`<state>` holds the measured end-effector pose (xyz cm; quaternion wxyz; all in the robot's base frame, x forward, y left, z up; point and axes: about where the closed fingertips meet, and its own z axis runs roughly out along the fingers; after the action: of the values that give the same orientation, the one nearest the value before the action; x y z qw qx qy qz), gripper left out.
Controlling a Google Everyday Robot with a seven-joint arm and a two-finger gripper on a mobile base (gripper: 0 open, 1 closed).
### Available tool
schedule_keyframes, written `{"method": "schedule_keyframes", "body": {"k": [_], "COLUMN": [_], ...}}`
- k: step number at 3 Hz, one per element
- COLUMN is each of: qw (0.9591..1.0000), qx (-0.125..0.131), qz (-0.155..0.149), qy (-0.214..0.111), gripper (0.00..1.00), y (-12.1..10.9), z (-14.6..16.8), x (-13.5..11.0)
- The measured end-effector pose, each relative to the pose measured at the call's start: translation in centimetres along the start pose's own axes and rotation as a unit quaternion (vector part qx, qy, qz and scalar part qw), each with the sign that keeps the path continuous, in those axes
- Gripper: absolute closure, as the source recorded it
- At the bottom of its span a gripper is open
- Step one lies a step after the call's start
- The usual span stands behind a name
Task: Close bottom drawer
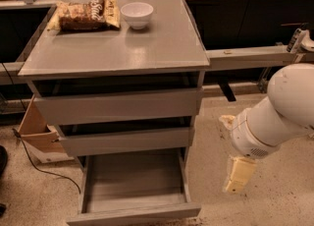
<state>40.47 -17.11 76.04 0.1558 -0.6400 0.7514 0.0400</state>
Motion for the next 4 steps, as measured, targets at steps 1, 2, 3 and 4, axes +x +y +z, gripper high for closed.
{"method": "schedule_keyframes", "body": {"k": [1,2,3,4], "qw": [1.0000,0.9995,0.9973,0.9913], "qx": [0.000,-0.002,-0.016,-0.032], "qz": [0.000,0.012,0.017,-0.010], "qy": [0.000,-0.028,-0.070,-0.127], "gripper": [0.00,0.00,0.00,0.00], "y": [0.0,0.9,2.9,5.0], "z": [0.0,2.8,8.5,17.6], "x": [0.0,-0.6,-1.7,-4.3]}}
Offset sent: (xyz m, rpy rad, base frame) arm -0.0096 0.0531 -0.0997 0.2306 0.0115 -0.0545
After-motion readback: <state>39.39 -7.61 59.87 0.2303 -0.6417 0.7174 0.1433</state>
